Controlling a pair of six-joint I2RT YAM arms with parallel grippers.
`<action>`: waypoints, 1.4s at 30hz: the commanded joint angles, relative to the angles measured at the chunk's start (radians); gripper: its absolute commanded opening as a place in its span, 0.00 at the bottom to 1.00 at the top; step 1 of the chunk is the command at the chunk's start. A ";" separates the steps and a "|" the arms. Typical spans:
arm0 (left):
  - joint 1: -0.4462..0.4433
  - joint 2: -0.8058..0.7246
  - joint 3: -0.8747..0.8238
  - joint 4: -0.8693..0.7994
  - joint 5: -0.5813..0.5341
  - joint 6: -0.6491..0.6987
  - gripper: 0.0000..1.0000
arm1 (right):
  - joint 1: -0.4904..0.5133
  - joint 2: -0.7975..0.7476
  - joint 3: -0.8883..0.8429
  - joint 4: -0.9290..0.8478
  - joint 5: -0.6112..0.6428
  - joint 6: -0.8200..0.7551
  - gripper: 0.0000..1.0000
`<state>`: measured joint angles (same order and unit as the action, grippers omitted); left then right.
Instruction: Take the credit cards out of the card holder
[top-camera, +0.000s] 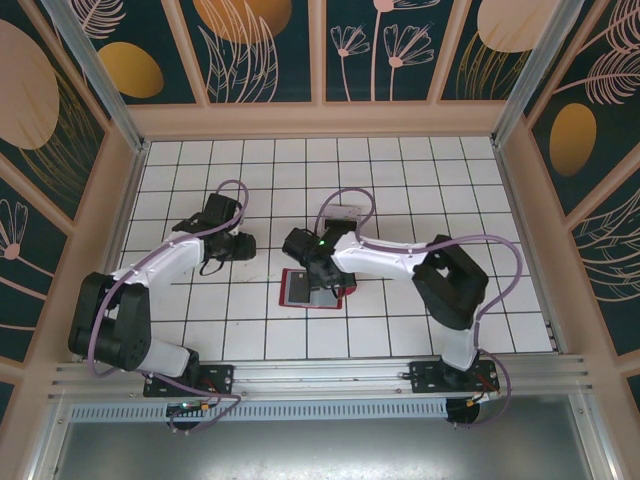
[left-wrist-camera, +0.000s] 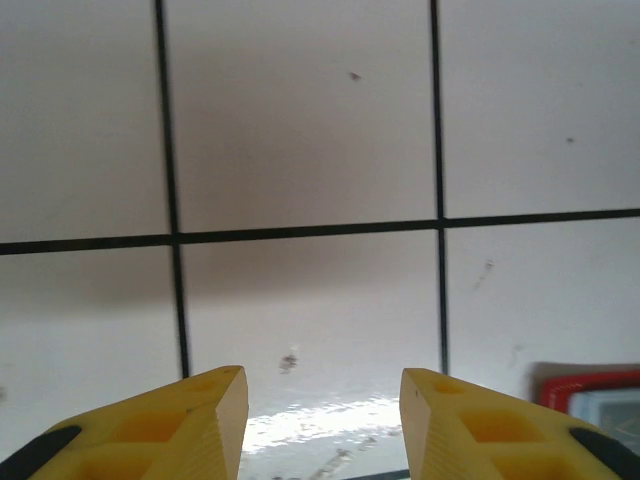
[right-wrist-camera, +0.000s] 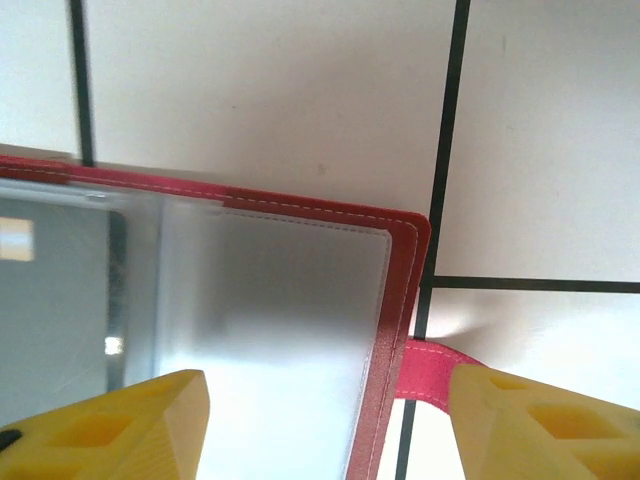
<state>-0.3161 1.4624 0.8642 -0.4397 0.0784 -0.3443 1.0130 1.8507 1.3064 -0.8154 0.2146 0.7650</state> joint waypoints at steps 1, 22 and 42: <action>-0.046 0.020 0.035 0.031 0.067 -0.041 0.45 | -0.024 -0.093 -0.061 0.117 -0.061 -0.028 0.69; -0.258 0.086 -0.083 0.168 0.235 -0.228 0.41 | -0.186 -0.287 -0.369 0.596 -0.456 -0.032 0.79; -0.313 0.114 -0.137 0.144 0.181 -0.251 0.35 | -0.215 -0.208 -0.410 0.750 -0.633 -0.010 0.41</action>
<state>-0.6231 1.5562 0.7357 -0.2657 0.2993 -0.5964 0.7994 1.6150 0.9066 -0.1062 -0.3759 0.7433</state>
